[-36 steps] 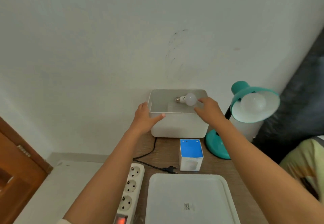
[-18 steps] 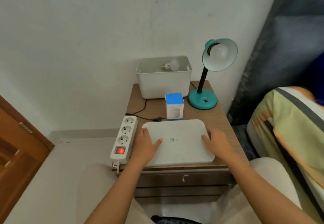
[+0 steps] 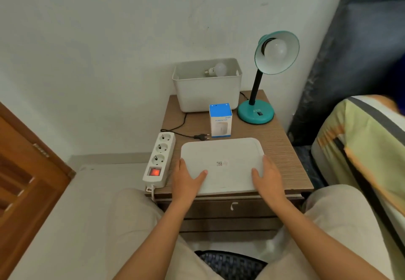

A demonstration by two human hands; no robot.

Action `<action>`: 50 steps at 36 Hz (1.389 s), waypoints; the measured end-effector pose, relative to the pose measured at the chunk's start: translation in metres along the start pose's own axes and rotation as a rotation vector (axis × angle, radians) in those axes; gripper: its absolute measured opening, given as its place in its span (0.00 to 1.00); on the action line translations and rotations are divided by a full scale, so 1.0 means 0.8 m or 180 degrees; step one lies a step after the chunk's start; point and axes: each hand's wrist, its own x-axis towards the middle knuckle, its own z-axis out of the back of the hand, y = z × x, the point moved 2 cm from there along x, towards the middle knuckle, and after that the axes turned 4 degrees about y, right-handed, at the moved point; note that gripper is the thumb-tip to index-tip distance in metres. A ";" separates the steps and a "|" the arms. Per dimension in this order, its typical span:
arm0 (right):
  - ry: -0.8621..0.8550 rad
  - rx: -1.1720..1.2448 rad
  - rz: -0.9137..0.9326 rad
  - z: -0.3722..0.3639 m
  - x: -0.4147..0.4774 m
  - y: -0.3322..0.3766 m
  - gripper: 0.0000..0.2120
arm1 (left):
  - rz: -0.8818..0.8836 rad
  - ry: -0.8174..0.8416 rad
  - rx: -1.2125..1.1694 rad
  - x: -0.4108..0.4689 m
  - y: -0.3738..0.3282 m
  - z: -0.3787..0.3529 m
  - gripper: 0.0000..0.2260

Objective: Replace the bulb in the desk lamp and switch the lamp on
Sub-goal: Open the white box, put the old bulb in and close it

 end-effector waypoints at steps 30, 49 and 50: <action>-0.0476 0.0600 0.0855 0.097 0.176 0.219 0.15 | -0.0731 -0.0396 -0.0294 0.194 -0.156 0.154 0.30; -0.0384 0.0201 0.0511 0.061 0.368 0.235 0.09 | -0.0786 -0.0212 -0.0153 0.383 -0.179 0.119 0.21; -0.0397 0.0194 0.0508 0.060 0.369 0.235 0.13 | -0.0794 -0.0258 -0.0183 0.385 -0.179 0.119 0.20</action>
